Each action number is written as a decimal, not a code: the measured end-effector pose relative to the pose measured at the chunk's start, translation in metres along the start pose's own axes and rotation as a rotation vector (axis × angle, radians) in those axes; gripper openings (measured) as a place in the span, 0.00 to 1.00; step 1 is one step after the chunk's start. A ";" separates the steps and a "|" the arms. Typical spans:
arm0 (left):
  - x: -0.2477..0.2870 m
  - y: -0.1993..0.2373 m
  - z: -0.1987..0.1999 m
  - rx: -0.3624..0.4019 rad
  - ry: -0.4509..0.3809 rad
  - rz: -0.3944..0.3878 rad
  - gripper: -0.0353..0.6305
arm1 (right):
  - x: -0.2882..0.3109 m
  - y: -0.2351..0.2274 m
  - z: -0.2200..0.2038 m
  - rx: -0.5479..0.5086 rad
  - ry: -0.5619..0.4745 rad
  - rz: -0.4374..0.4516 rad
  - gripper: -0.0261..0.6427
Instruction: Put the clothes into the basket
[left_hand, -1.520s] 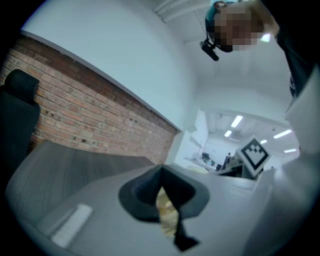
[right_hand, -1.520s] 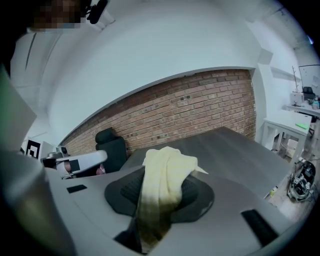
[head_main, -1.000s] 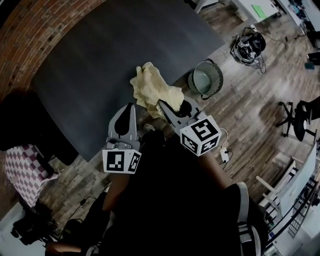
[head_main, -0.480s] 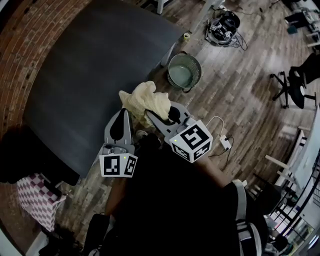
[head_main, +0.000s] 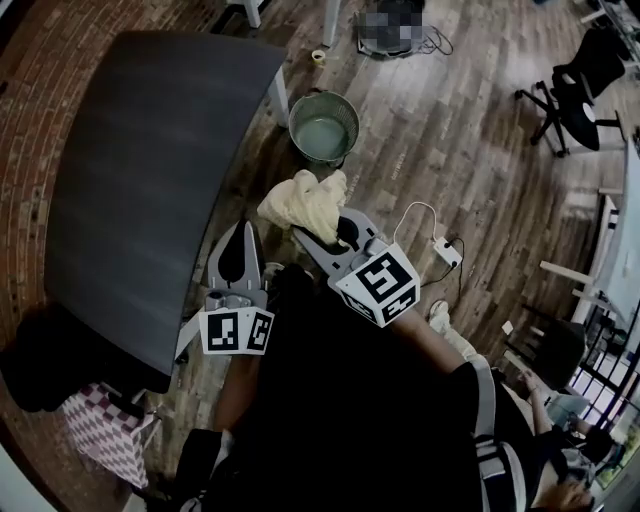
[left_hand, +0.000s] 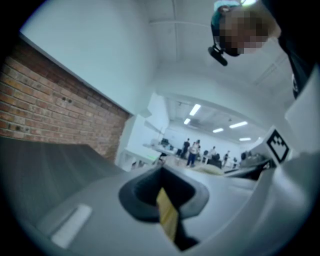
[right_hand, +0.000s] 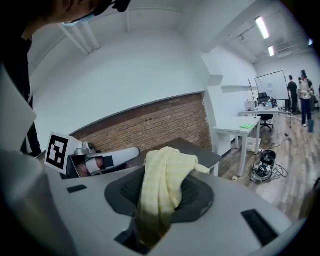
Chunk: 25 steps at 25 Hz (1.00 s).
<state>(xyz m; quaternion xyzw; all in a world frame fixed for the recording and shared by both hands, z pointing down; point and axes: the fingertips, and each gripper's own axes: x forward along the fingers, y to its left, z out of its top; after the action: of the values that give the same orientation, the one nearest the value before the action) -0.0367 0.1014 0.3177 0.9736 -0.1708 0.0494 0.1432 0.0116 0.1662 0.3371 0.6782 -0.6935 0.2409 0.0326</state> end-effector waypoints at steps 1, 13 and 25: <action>0.007 -0.011 -0.003 -0.001 0.005 -0.017 0.06 | -0.010 -0.009 -0.003 0.006 -0.002 -0.019 0.21; 0.070 -0.134 -0.040 0.016 0.068 -0.211 0.06 | -0.109 -0.097 -0.030 0.088 -0.045 -0.193 0.21; 0.147 -0.139 -0.042 0.031 0.112 -0.327 0.06 | -0.111 -0.163 -0.027 0.163 -0.063 -0.332 0.21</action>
<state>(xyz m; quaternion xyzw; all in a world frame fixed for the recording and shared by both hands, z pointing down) 0.1475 0.1921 0.3425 0.9862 -0.0011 0.0822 0.1434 0.1687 0.2854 0.3670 0.7911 -0.5508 0.2662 -0.0047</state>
